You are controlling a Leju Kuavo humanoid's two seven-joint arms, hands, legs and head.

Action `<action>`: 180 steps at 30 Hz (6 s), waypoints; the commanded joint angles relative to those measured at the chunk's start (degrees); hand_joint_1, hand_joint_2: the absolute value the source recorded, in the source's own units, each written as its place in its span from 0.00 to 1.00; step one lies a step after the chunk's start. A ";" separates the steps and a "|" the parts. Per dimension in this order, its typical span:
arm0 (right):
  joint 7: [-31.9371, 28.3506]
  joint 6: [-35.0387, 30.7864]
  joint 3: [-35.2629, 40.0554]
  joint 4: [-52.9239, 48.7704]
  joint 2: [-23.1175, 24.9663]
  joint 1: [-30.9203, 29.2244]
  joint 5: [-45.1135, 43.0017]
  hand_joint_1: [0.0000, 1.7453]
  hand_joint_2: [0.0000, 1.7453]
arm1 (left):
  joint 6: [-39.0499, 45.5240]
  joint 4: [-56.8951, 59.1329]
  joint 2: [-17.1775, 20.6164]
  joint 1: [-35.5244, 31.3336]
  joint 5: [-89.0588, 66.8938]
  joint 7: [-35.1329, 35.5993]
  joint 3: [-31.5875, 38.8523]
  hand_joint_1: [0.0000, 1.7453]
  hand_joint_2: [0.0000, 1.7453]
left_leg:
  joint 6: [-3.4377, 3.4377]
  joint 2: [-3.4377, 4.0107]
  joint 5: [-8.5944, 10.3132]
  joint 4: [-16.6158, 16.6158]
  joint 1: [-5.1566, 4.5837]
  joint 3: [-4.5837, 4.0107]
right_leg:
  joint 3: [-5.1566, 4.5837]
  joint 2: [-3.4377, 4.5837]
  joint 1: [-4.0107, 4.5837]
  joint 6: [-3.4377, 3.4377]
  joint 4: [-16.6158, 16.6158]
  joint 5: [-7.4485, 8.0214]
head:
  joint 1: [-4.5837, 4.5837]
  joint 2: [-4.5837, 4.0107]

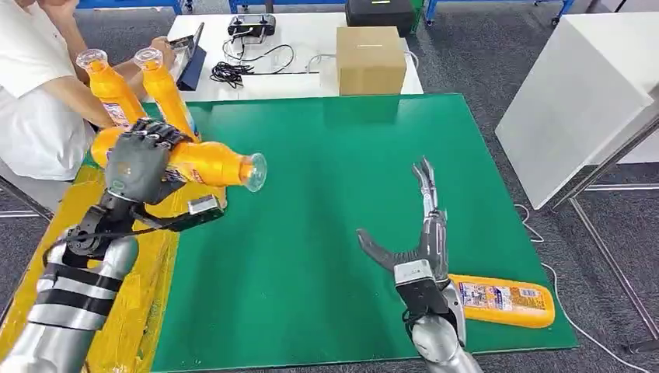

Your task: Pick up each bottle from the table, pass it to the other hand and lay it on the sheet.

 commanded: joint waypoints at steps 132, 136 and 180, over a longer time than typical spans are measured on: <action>34.30 26.80 -5.81 29.06 -26.22 5.23 47.18 1.00 1.00 | -15.18 -14.39 -17.37 27.04 65.41 -24.88 8.32 0.00 1.00 | 0.17 0.20 -0.22 -0.15 -0.04 0.89 | 0.24 0.24 0.04 -0.14 -0.39 0.16 | 0.00 0.00; 34.26 27.77 -5.42 28.66 -26.80 5.27 47.25 1.00 1.00 | -15.40 -14.37 -17.31 26.89 65.68 -24.85 8.39 0.00 1.00 | 0.28 0.08 -0.15 -0.14 -0.05 1.03 | 0.51 0.10 0.04 -0.07 -0.51 0.17 | 0.00 0.00; 13.16 -6.95 -13.36 10.47 2.25 -1.47 19.68 1.00 1.00 | -17.57 -14.60 -15.34 24.43 61.69 -11.38 -4.59 0.00 1.00 | 0.21 0.02 -0.07 -0.11 -0.02 0.28 | 0.56 0.03 0.04 0.10 -0.51 0.23 | 0.00 0.00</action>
